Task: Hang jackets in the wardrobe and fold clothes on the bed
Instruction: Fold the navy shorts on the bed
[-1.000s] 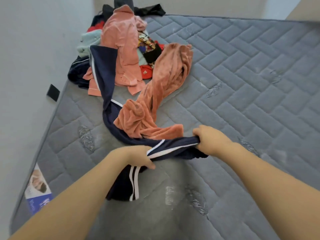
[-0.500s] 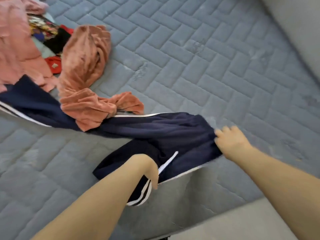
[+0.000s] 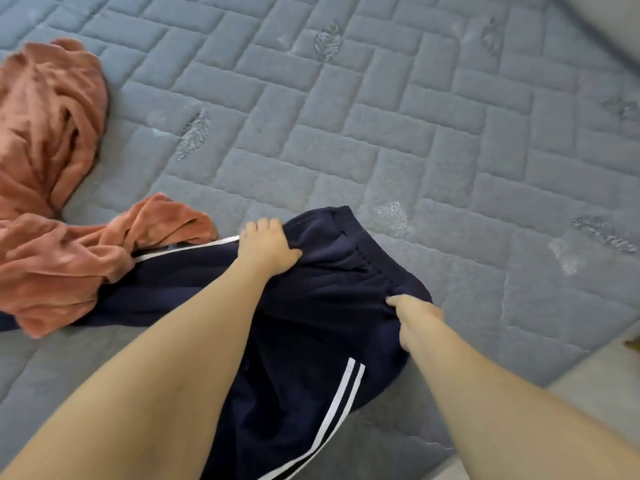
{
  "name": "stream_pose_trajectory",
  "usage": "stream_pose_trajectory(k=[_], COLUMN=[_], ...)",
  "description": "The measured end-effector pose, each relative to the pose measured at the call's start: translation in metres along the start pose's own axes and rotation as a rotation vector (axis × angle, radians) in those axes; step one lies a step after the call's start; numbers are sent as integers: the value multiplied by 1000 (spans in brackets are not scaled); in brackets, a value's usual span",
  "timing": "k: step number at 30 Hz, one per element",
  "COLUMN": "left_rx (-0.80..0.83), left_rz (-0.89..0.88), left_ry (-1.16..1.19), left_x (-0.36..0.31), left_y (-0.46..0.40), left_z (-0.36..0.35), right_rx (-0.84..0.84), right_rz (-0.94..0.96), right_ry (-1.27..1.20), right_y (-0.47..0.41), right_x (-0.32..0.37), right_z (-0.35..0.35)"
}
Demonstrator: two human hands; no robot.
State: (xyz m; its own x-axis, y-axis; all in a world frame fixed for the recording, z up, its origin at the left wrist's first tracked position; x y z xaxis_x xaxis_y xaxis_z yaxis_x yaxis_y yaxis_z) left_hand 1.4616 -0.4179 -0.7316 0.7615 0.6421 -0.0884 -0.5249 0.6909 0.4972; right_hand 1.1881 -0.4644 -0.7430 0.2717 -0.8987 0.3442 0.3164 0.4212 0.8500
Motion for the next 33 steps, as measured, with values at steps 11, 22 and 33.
stream_pose_trajectory(k=[11,22,33], left_rx=[-51,-263,-419], left_rz=[-320,-526,-357], left_ry=[805,749,401], left_x=[-59,-229,-563], left_y=[131,161,-103], left_z=[156,342,356], right_rx=[207,-65,-465], right_rz=[336,577,712], right_ry=[-399,-515,-214], right_y=[162,210,-46], right_x=[88,207,479], right_z=[98,278,400])
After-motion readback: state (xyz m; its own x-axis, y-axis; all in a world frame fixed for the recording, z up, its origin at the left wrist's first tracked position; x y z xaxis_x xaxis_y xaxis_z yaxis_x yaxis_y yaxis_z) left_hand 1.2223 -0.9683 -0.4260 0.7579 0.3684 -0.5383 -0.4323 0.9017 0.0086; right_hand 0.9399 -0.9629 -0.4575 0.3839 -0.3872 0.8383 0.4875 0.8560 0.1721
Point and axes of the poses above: each hand's wrist, its own y-axis away from the middle knuckle, its own z-axis out of the back of the hand, x = y × z, the point moved 3 cm from there along -y, towards the middle knuckle, and after that the axes turned 4 degrees about -y, right-handed, at the moved point
